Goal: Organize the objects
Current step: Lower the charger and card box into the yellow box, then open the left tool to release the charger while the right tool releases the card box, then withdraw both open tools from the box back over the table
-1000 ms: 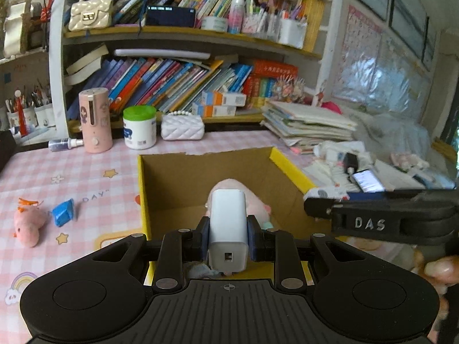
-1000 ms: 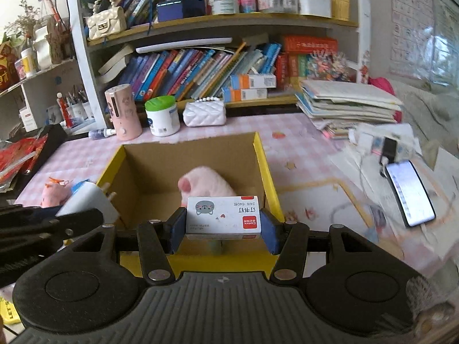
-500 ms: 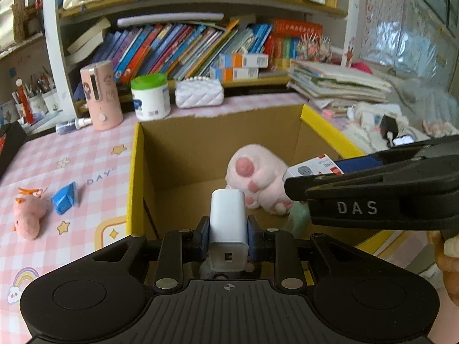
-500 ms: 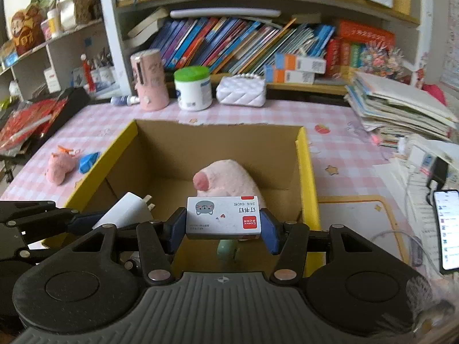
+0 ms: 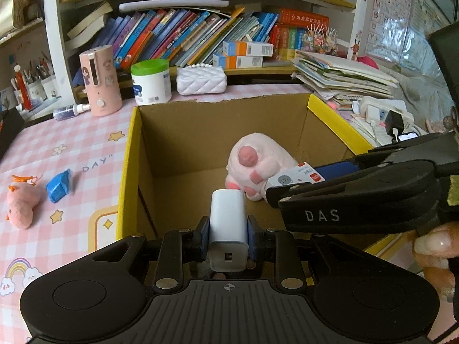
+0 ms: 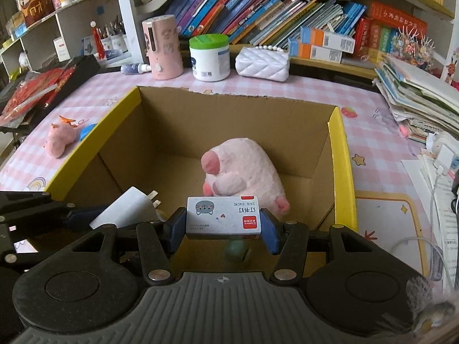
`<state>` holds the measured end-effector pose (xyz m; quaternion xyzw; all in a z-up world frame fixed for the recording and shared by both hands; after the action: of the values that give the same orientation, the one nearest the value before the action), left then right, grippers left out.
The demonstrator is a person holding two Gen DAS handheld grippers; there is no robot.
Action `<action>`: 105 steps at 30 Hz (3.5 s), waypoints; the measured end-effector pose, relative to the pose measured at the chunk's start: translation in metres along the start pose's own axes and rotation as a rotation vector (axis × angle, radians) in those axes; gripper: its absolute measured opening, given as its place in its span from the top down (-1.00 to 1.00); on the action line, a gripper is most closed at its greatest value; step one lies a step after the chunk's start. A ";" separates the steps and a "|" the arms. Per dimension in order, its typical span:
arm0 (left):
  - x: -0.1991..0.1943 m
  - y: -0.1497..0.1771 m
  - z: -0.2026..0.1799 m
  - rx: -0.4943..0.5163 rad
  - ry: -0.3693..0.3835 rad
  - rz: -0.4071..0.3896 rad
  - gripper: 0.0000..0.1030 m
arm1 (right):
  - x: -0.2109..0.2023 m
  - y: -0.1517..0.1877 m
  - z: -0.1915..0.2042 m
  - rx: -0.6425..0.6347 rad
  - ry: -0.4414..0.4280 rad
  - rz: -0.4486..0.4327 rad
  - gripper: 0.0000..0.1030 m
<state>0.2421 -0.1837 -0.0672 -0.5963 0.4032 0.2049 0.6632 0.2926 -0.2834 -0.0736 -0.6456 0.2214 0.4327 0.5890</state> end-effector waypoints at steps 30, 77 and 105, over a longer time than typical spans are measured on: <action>-0.074 0.018 0.029 -0.111 -0.128 -0.221 -0.78 | 0.012 -0.005 0.017 -0.129 0.022 0.036 -0.11; -0.143 0.135 0.101 -0.079 -0.116 -0.136 -0.96 | -0.097 0.137 0.113 0.273 0.277 -0.104 -0.77; -0.175 0.198 0.161 -0.148 -0.191 -0.067 -0.97 | -0.076 0.162 0.215 0.152 0.168 -0.013 -0.82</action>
<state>0.0363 0.0473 -0.0602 -0.6345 0.3019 0.2677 0.6592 0.0595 -0.1299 -0.0893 -0.6345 0.2981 0.3550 0.6185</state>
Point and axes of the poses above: each gripper's, at about its wrist camera, not at the fingertips, and x roughly the way its jaws point, z to its left, y to its underside, the point moved 7 cm from there along x, roughly the way its jaws point, and after that the axes turned 7 degrees about z, right-handed, at the moved point
